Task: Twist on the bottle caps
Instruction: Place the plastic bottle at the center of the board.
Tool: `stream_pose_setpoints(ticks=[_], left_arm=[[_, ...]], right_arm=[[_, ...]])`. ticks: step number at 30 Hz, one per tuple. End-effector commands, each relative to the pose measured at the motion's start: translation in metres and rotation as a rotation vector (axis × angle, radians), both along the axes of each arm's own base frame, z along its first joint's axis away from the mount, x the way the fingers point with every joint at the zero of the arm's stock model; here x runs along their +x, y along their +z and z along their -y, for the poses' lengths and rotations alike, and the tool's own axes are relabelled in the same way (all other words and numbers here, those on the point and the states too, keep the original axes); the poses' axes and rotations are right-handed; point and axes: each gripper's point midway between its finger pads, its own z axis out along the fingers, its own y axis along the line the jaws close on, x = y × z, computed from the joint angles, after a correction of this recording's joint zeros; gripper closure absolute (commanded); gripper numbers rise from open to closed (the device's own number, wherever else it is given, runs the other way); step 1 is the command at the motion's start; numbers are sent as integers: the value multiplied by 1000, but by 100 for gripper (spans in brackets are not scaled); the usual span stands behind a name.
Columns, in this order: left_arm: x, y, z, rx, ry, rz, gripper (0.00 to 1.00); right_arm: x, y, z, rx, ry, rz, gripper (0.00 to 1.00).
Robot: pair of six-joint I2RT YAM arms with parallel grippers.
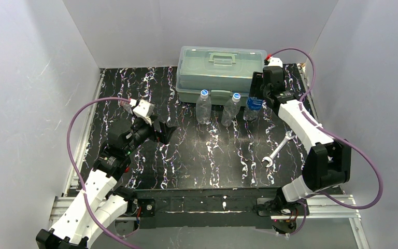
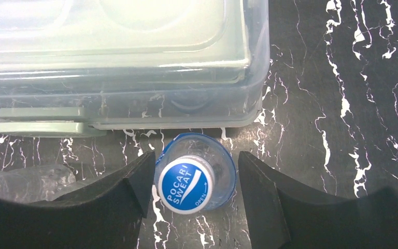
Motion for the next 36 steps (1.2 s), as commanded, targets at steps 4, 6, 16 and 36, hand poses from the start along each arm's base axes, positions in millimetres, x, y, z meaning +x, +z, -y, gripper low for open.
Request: stream_pose_setpoints(ticks=[4, 6, 16, 36], left_arm=[[2, 1, 0, 0, -5, 12, 2], [1, 0, 0, 1, -5, 9, 2], [5, 0, -2, -11, 27, -9, 2], [88, -39, -127, -122, 889, -579, 2]], right_arm=[[13, 27, -3, 30, -1, 61, 31], [13, 29, -2, 26, -4, 63, 29], [11, 49, -2, 29, -5, 79, 15], [-9, 121, -51, 81, 184, 4, 4]])
